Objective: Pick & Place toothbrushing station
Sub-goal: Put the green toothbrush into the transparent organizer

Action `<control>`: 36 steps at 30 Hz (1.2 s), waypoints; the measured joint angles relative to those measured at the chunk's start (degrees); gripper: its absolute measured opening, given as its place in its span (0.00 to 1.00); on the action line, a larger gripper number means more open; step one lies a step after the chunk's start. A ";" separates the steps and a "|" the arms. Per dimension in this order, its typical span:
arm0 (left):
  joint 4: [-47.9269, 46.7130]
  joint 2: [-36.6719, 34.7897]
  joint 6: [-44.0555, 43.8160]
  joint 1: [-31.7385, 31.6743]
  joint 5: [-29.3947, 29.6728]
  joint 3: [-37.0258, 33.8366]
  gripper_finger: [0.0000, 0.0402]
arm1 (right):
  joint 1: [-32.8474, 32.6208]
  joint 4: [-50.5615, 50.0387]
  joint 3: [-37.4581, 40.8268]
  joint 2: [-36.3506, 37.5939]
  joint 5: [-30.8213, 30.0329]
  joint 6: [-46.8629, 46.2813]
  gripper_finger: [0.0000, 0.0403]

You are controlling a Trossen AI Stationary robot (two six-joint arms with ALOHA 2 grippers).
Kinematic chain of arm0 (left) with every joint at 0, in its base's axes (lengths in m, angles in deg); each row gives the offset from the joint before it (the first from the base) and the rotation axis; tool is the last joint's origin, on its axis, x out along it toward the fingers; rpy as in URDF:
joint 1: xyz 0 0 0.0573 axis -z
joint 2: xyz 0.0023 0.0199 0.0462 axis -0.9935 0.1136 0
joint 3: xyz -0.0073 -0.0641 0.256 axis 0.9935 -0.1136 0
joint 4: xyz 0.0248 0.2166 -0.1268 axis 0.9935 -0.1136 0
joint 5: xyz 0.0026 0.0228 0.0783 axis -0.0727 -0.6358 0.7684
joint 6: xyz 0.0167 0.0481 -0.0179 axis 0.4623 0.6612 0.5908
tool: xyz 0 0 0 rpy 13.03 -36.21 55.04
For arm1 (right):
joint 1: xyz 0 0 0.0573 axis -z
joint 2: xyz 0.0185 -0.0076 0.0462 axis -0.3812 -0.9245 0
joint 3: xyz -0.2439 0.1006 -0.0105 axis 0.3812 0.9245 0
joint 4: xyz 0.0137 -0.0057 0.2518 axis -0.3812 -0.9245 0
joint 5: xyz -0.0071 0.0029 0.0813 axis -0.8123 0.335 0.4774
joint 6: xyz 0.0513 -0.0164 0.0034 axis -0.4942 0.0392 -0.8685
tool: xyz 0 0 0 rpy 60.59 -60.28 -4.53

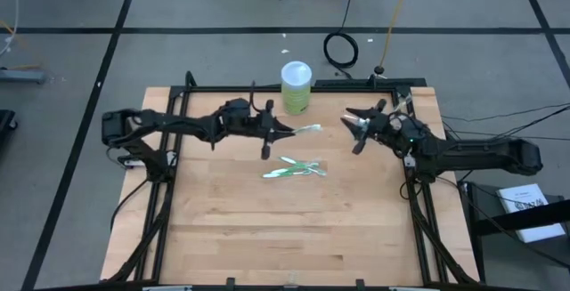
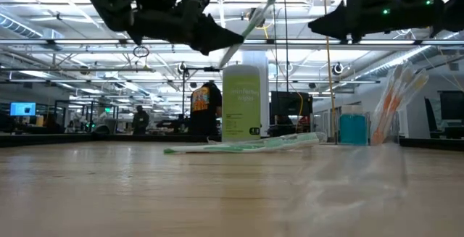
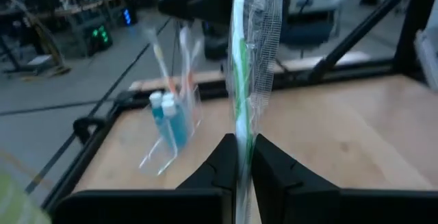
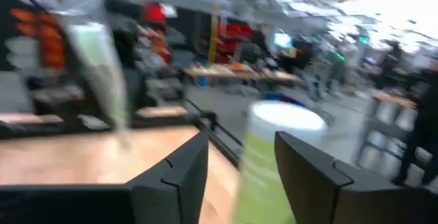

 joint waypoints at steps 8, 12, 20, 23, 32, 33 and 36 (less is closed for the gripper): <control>10.72 6.33 -5.20 -0.82 -3.00 0.02 0.06 | 0.05 11.62 -1.44 -12.10 5.82 -2.86 0.54; 13.54 7.81 -6.12 -0.50 -2.95 0.06 0.06 | 0.09 13.44 -4.25 -18.20 9.66 -4.02 0.57; 13.12 7.74 -5.76 -0.46 -2.76 0.07 0.06 | 0.07 21.92 -8.97 -28.29 20.07 -8.01 0.53; 11.82 7.74 -5.28 -0.47 -2.14 0.07 0.06 | -0.03 25.14 -9.44 -30.50 22.31 -9.71 0.52; 12.15 7.73 -5.08 -0.50 -1.88 0.07 0.06 | -0.04 29.23 -9.48 -32.31 22.12 -10.66 0.43; 12.35 7.73 -5.08 -0.50 -1.88 0.07 0.06 | -0.04 29.23 -9.48 -32.32 22.12 -10.64 0.41; 13.39 7.73 -5.28 -0.50 -1.77 0.09 0.06 | -0.04 29.23 -9.48 -32.32 22.10 -10.59 0.35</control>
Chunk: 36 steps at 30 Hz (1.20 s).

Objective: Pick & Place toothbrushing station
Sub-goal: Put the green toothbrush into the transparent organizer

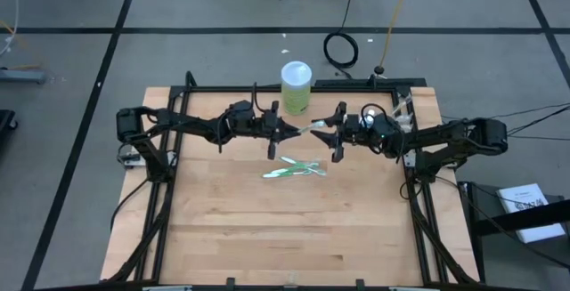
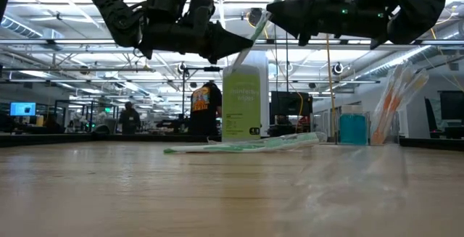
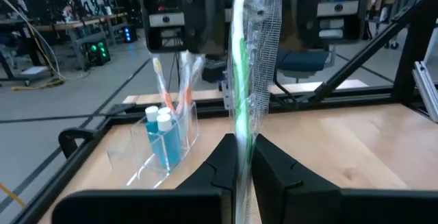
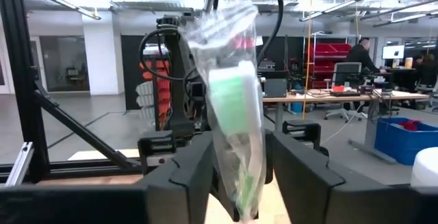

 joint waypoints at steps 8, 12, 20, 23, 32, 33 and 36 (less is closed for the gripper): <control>0.76 0.00 -0.88 1.34 0.04 0.37 0.06 | 0.00 0.51 0.00 0.00 0.00 1.47 0.20; 0.05 0.00 -0.43 2.04 0.94 1.28 0.06 | 0.00 1.32 0.00 0.00 0.00 1.47 0.16; -0.79 0.00 -0.38 2.32 1.34 1.31 0.08 | -0.02 1.20 0.00 0.00 0.06 2.17 0.05; -0.80 -0.02 -0.70 2.34 1.46 1.31 0.11 | -0.02 1.20 0.00 0.00 -0.02 3.28 0.02; -4.97 -0.02 -1.25 2.69 7.09 1.31 0.30 | 0.33 1.37 0.02 0.56 -3.20 4.78 0.02; -5.45 -0.02 -1.10 2.67 7.50 1.31 0.32 | 0.64 0.98 0.02 1.05 -3.50 5.01 0.02; -5.78 -0.20 -1.30 2.61 8.59 1.31 0.39 | 2.12 -2.97 0.02 3.29 -5.34 4.93 0.02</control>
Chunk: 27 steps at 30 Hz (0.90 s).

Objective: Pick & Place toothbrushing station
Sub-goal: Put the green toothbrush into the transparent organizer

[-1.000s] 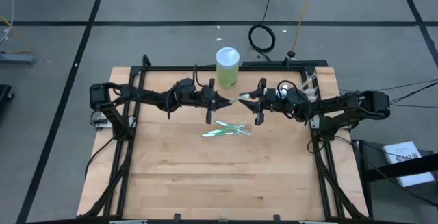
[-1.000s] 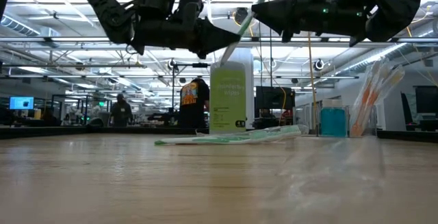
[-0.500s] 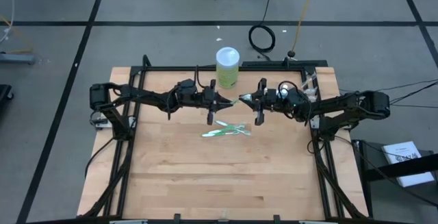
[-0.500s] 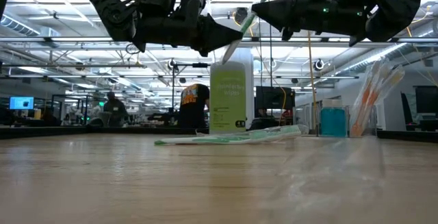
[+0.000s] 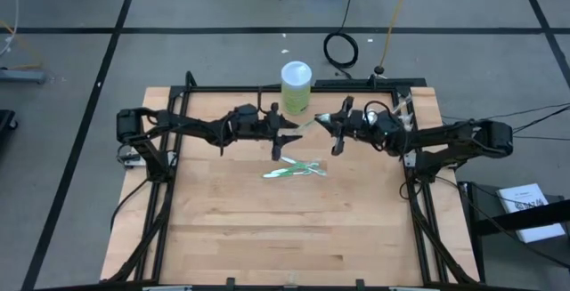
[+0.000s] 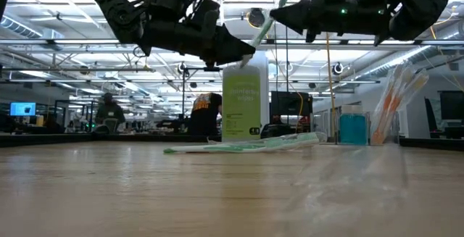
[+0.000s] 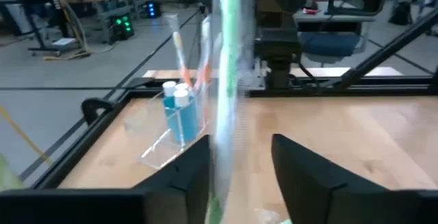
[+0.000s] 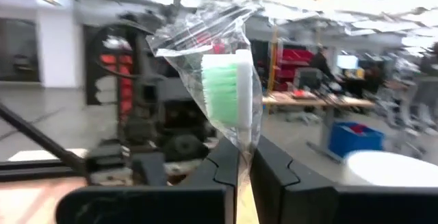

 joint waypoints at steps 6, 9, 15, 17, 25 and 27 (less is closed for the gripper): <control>1.91 -0.12 -1.09 0.26 -0.38 0.00 0.48 | 3.33 -11.81 0.00 6.01 -6.85 0.26 0.03; 1.99 -0.15 -1.17 0.21 -0.49 0.00 0.51 | 4.08 -15.71 0.02 8.31 -8.75 0.29 0.03; 2.74 -0.15 -0.84 0.23 -0.41 0.00 0.52 | 5.64 -23.71 0.02 12.67 -13.00 0.05 0.03; 2.40 -0.15 -0.84 0.18 -0.35 0.00 0.52 | 6.14 -28.03 0.02 14.74 -15.64 0.06 0.03; 1.10 -0.15 -0.18 0.18 -0.17 0.00 0.52 | 7.42 -39.53 0.03 21.51 -22.00 0.03 0.04; 0.64 -0.15 0.21 0.18 -0.15 0.00 0.52 | 8.02 -41.70 0.04 22.45 -22.56 -0.50 0.04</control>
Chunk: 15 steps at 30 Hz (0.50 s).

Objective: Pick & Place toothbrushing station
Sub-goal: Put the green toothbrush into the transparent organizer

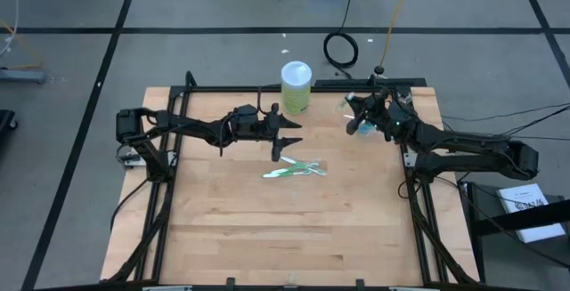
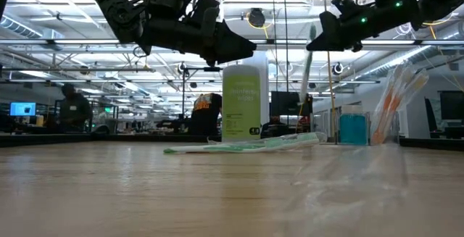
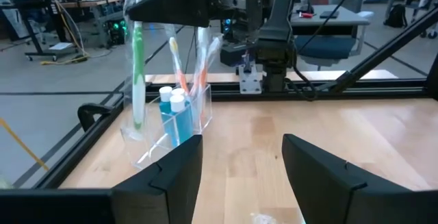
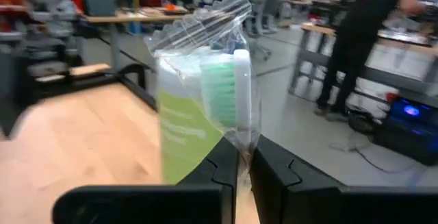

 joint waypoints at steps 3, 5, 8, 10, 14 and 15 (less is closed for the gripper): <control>-0.31 0.00 0.04 0.00 0.00 0.00 0.52 | 1.04 -2.14 0.00 0.48 -0.95 -0.78 0.04; -0.65 0.00 0.04 0.00 0.00 0.00 0.52 | 2.00 -3.12 0.00 0.44 -0.95 -1.00 0.04; -0.60 0.00 0.04 0.00 0.00 0.00 0.52 | 3.29 -3.45 0.17 0.44 -0.95 -1.31 0.03; -0.64 0.00 0.04 0.00 0.02 0.00 0.52 | 4.02 -2.81 0.95 0.59 -0.96 -1.42 0.03; -1.05 0.00 0.06 0.00 0.00 0.00 0.52 | 5.71 -2.62 1.86 1.58 -0.93 -1.87 0.03; -1.15 0.00 0.06 0.00 0.01 0.00 0.52 | 6.06 -2.59 2.05 2.10 -0.95 -1.86 0.03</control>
